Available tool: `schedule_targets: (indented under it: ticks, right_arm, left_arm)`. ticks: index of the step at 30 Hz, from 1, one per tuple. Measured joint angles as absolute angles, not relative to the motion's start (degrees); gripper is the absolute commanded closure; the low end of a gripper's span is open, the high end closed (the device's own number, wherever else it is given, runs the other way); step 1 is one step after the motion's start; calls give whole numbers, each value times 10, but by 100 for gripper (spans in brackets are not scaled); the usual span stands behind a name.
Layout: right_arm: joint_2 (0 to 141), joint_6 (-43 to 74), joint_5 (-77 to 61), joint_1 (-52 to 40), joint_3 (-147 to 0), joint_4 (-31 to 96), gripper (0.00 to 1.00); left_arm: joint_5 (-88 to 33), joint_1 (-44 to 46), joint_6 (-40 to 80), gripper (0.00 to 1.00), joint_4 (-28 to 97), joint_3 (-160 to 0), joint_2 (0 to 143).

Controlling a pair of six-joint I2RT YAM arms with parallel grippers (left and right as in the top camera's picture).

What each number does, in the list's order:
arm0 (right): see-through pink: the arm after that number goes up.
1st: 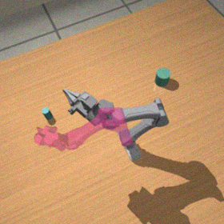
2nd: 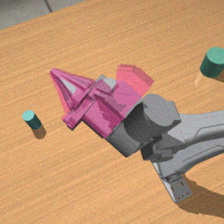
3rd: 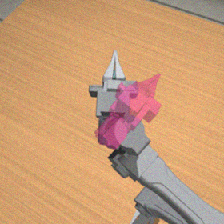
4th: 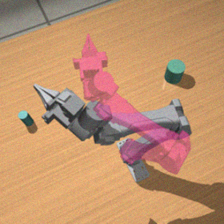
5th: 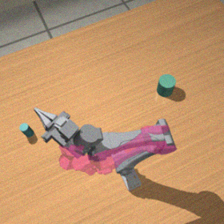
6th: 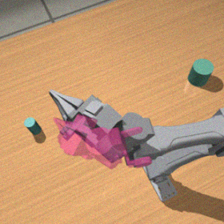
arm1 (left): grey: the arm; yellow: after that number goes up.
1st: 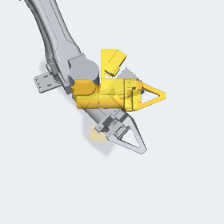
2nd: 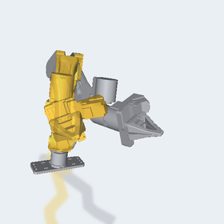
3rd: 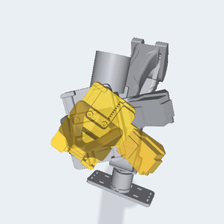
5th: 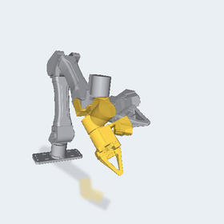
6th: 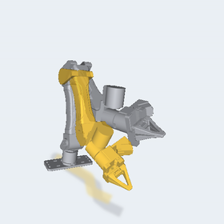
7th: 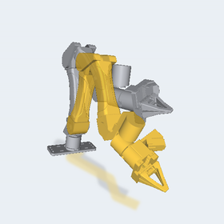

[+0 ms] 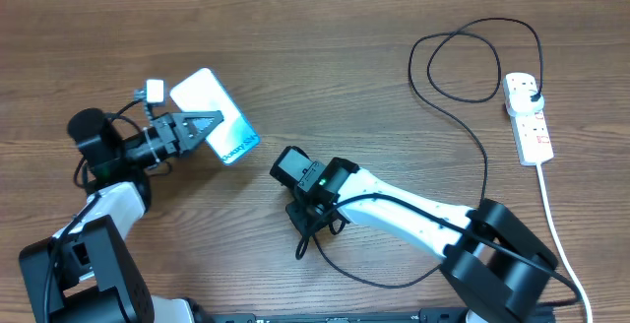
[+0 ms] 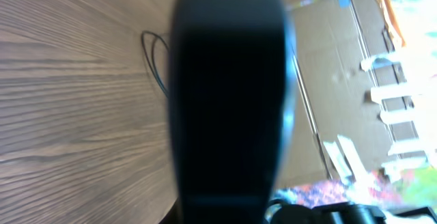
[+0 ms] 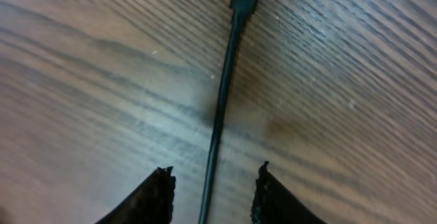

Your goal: Plug charger to phone and switch on socket

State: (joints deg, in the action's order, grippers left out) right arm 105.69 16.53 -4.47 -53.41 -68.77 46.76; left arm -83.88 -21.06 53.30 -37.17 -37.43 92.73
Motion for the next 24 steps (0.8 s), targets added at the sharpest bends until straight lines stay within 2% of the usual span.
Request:
schedule_targets:
  ticks: [4,8,10,12,15,17,24]
  right_arm:
    - [1080,165,-41,-539,-688,446,33]
    - [1098,168,-40,-548,-688,443,33]
    - [1104,175,-36,-550,-693,444,44]
    - [1110,180,-32,-550,-699,449,60]
    - [1117,187,-27,-550,-707,458,76]
    - [1119,191,-27,-549,-708,462,95]
    - [1122,207,-54,-545,-712,473,96]
  left_arm:
    - [-844,-233,518,96,-349,-374,927]
    - [-849,-238,509,96,-339,-374,927]
    - [-852,-238,506,96,-338,-374,927]
    - [-855,-238,504,96,-338,-374,927]
    - [-860,-238,504,96,-338,-374,927]
    - [-864,-238,503,96,-338,-374,927]
    - [-867,-238,504,96,-338,-374,927]
